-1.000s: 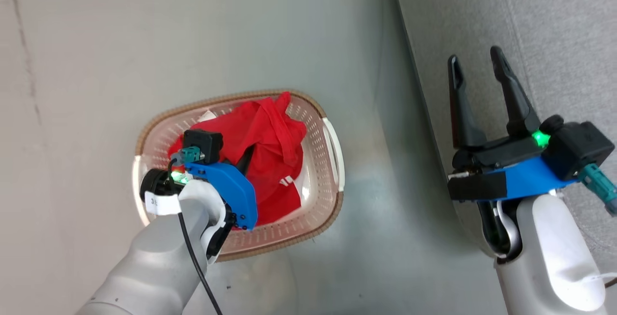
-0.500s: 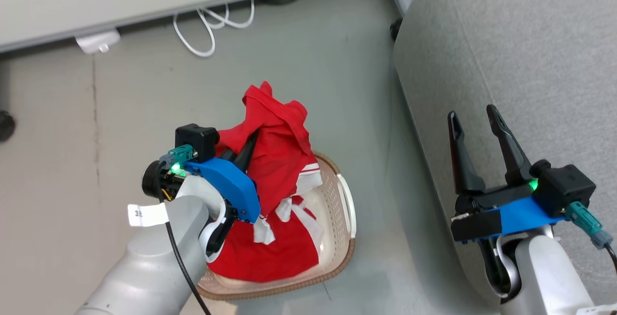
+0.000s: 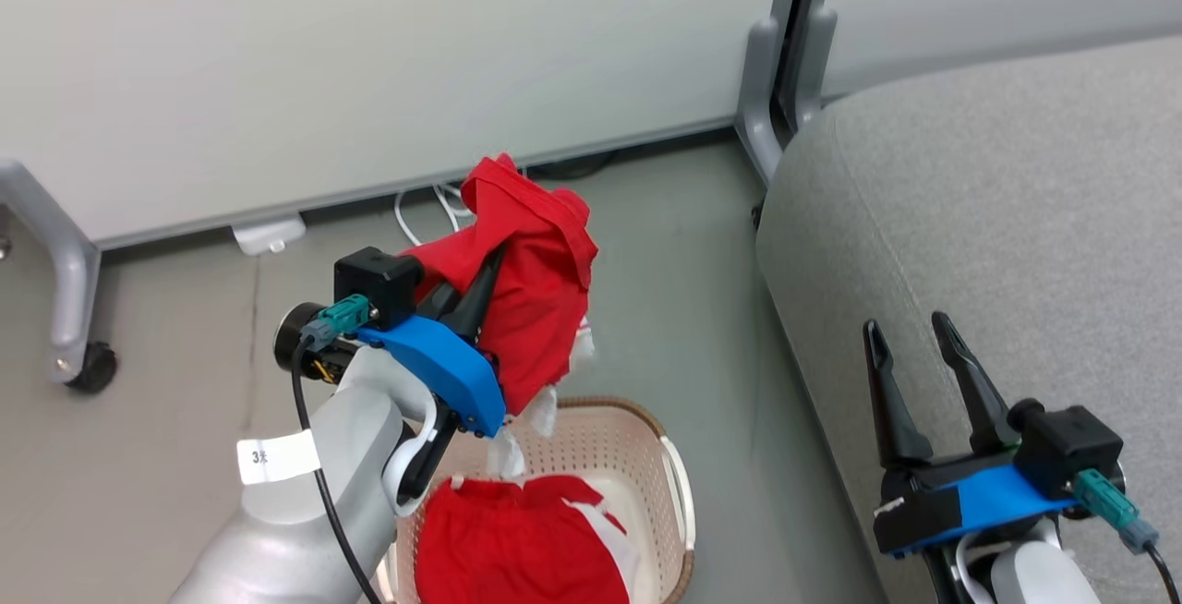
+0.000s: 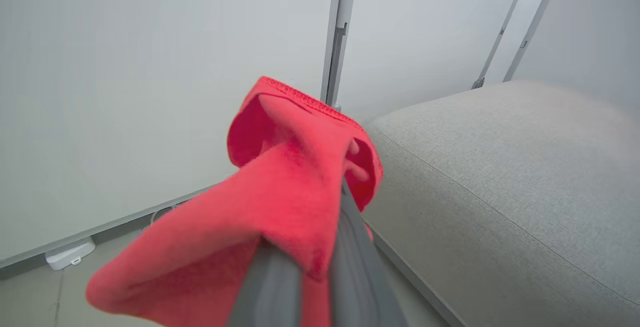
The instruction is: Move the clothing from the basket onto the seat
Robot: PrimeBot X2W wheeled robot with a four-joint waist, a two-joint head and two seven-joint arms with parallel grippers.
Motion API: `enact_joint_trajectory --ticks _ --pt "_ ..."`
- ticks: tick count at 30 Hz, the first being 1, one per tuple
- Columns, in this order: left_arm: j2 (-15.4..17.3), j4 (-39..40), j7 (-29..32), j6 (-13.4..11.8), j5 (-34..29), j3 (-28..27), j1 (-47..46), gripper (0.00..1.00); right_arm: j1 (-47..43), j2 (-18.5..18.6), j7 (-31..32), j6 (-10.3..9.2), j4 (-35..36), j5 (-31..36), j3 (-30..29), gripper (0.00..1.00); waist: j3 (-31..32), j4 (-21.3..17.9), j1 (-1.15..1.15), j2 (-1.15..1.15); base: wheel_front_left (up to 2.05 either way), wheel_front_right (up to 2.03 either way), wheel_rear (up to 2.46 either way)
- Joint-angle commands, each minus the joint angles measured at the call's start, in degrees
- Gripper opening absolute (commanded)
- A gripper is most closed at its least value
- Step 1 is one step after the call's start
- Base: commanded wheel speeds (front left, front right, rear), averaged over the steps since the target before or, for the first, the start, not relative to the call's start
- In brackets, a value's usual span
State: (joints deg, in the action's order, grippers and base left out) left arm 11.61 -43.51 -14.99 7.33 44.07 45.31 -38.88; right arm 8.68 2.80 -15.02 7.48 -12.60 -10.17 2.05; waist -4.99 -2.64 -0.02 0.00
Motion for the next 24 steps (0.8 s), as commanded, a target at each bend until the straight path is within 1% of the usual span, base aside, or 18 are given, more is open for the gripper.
enact_joint_trajectory --ticks 1,4,11,24 --pt "0.2 0.9 -0.3 -0.3 -0.8 -0.5 0.5 0.00 -1.4 0.2 -0.2 0.02 -0.1 -0.3 -0.2 1.00 2.3 0.6 0.02 0.00 0.00 0.00 0.00" --pt "0.2 2.8 -0.3 -0.3 -2.2 -1.4 0.9 0.00 -2.8 0.2 -0.2 0.03 -0.1 -0.4 -0.7 1.00 3.8 1.2 0.02 0.00 0.00 0.00 0.00" --pt "-0.2 6.8 -0.3 -0.8 -4.3 -2.2 0.5 0.00 -4.4 0.2 -0.2 0.02 0.2 -0.7 -0.9 1.00 5.0 2.3 0.02 0.00 0.00 0.00 0.00" --pt "0.2 9.7 -0.3 -1.6 -4.8 -1.7 0.5 0.00 -4.3 0.2 -0.2 0.02 0.5 -0.9 -0.4 1.00 5.0 2.8 0.02 0.00 0.00 0.00 0.00"
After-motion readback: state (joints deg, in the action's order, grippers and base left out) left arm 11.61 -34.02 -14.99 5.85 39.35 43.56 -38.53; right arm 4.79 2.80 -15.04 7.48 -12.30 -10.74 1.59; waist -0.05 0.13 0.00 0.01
